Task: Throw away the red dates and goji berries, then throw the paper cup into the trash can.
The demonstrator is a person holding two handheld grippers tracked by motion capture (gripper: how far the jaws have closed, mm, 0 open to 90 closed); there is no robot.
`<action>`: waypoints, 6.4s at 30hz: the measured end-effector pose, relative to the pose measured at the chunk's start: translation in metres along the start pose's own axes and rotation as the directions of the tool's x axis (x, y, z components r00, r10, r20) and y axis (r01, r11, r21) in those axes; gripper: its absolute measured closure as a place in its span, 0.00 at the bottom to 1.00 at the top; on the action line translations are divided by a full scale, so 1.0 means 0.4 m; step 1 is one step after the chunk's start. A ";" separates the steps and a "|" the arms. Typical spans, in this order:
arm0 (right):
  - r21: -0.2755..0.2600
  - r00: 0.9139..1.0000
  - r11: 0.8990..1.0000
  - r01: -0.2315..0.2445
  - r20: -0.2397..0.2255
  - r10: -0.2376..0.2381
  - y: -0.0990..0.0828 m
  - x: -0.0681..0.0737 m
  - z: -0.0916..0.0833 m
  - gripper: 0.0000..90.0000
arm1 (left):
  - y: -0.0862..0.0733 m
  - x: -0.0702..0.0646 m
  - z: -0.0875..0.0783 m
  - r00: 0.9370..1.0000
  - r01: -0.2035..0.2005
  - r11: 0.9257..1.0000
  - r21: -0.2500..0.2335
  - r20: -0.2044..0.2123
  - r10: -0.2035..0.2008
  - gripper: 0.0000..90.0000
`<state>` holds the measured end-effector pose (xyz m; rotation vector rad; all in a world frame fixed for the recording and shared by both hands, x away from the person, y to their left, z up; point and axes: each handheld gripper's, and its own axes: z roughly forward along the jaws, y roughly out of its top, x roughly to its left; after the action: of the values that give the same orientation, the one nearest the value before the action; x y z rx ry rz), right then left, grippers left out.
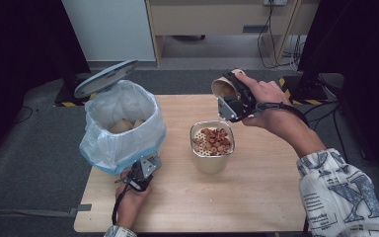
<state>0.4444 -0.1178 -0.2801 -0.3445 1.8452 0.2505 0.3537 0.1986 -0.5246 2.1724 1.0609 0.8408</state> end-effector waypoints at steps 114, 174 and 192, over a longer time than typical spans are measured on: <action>0.131 0.920 0.912 0.389 -0.013 -0.391 0.053 0.107 0.060 0.37 | 0.001 0.000 0.000 1.000 0.001 1.000 0.002 -0.001 -0.001 0.99; 0.031 0.926 0.935 -0.354 -0.127 0.355 -0.198 0.142 0.022 0.35 | 0.000 0.000 0.000 1.000 0.004 1.000 0.000 0.001 -0.004 0.99; 0.019 0.783 0.798 -0.602 -0.180 0.595 -0.304 0.162 -0.007 0.35 | 0.000 0.000 0.000 1.000 0.003 1.000 0.000 0.002 -0.003 0.99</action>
<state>0.4677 -0.2394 -0.3407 0.2239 2.0898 0.7167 0.3537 0.1986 -0.5247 2.1707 1.0630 0.8376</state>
